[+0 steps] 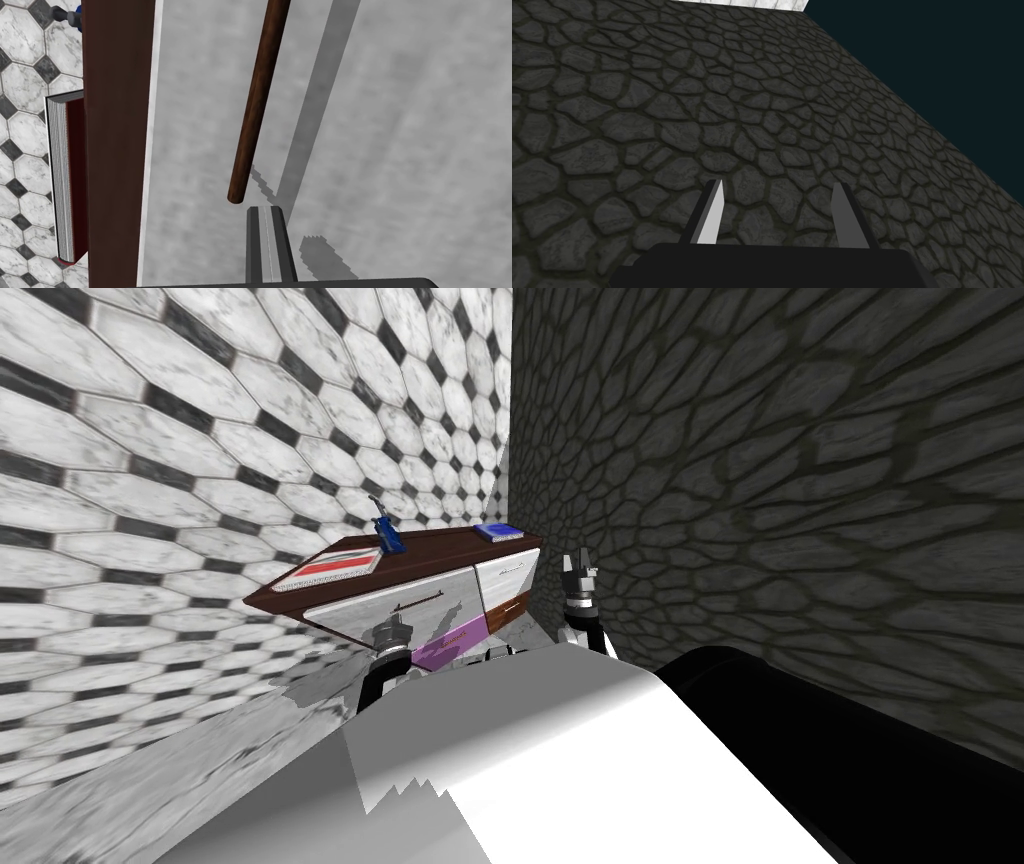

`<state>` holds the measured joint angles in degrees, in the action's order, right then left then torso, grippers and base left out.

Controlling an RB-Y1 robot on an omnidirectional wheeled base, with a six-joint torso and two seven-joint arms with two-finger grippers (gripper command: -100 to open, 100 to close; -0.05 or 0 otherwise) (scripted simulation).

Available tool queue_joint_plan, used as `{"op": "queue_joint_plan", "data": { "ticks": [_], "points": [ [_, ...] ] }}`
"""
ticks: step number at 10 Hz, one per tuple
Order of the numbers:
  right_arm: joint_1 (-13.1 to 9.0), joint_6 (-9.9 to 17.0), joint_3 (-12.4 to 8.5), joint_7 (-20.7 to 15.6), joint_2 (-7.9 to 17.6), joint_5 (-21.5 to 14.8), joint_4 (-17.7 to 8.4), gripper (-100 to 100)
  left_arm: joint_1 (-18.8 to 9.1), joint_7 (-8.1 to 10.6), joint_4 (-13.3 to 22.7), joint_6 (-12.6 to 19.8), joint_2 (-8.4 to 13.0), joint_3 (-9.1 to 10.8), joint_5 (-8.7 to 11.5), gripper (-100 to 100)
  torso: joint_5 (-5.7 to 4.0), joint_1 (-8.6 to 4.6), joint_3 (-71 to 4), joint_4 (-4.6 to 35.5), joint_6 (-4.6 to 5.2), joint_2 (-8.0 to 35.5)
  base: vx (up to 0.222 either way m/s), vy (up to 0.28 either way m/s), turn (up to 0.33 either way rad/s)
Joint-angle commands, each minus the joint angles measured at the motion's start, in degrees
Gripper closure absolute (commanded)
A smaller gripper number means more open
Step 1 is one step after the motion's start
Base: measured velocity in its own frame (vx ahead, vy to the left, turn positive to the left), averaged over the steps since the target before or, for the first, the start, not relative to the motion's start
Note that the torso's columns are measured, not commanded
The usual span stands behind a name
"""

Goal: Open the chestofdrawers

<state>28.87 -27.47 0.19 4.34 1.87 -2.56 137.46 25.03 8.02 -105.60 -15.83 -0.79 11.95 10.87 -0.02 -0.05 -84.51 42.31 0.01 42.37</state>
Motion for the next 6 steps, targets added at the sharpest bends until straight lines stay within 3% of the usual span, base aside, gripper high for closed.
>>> {"op": "queue_joint_plan", "data": {
  "ticks": [1,6],
  "points": [
    [0.0,0.0,0.0,0.0,0.0,0.0,0.0,0,0.0,-0.04,0.1,0.0,4.0,0.01,0.0,-100,0.00,0.01,0.0,0.0,-0.01,0.0,0.005,-0.007,0.003],
    [0.0,0.0,0.0,0.0,0.0,0.0,0.0,0,0.0,-0.29,0.2,0.0,9.9,0.15,-0.2,-100,0.01,0.02,-0.1,0.0,-0.01,-0.1,0.008,-0.015,0.004]
  ]
}}
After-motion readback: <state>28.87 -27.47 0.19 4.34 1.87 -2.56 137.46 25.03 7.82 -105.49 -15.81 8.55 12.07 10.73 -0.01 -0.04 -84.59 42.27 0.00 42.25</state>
